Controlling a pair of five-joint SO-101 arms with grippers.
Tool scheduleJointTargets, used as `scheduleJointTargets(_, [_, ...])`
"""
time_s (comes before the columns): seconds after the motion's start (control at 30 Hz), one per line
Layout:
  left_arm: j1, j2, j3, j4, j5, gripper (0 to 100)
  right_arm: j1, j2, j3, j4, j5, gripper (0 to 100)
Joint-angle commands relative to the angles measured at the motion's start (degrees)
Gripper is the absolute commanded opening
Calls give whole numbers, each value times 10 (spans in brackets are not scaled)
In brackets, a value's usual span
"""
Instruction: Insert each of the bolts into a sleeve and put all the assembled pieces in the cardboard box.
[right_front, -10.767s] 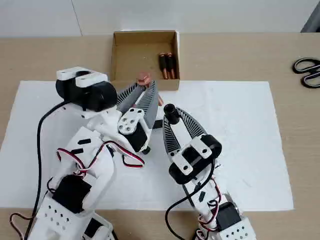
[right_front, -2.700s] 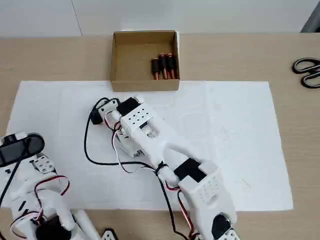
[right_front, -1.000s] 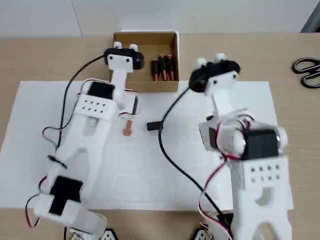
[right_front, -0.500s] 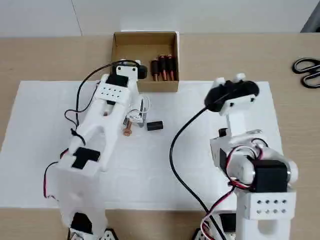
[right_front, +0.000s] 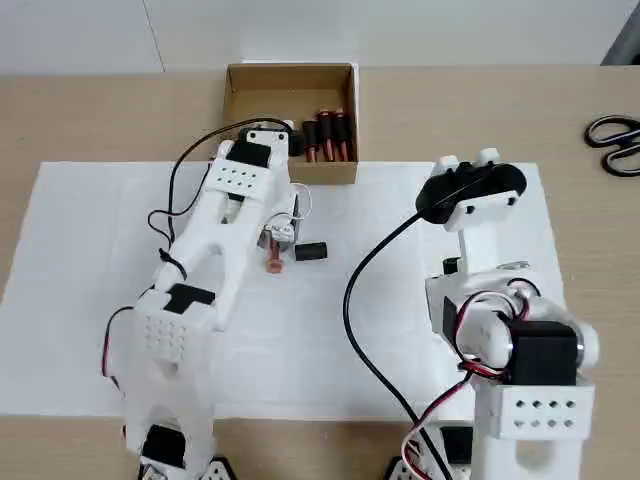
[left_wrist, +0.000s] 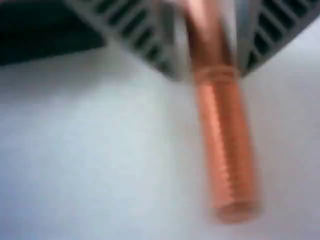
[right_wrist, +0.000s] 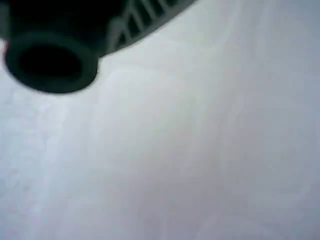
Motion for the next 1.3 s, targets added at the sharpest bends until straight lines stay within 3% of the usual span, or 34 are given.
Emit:
scheduleJointTargets(0.0, [-4,-4,-36,32,-13,6,4,-8,-4,-7,-5,5])
scheduleJointTargets(0.1, [-3,-7,-70,52,-36,5,4,-8,-4,-7,-5,5])
scheduleJointTargets(0.2, [-9,-7,-131,91,-120,5,4,-8,-4,-6,-5,5])
scheduleJointTargets(0.6, [-48,-7,-50,92,-736,5,4,-8,-4,0,-5,5])
scheduleJointTargets(0.73, [-64,-8,-40,92,-872,5,4,-8,-4,-1,-5,5])
scheduleJointTargets(0.9, [-61,-8,-41,91,-889,5,4,-8,-4,0,-5,5])
scheduleJointTargets(1.03, [-59,-8,-41,91,-858,22,4,-8,-4,-2,-6,5])
scheduleJointTargets(1.27, [-59,-8,-42,91,-817,220,4,-8,-4,-2,-7,5])
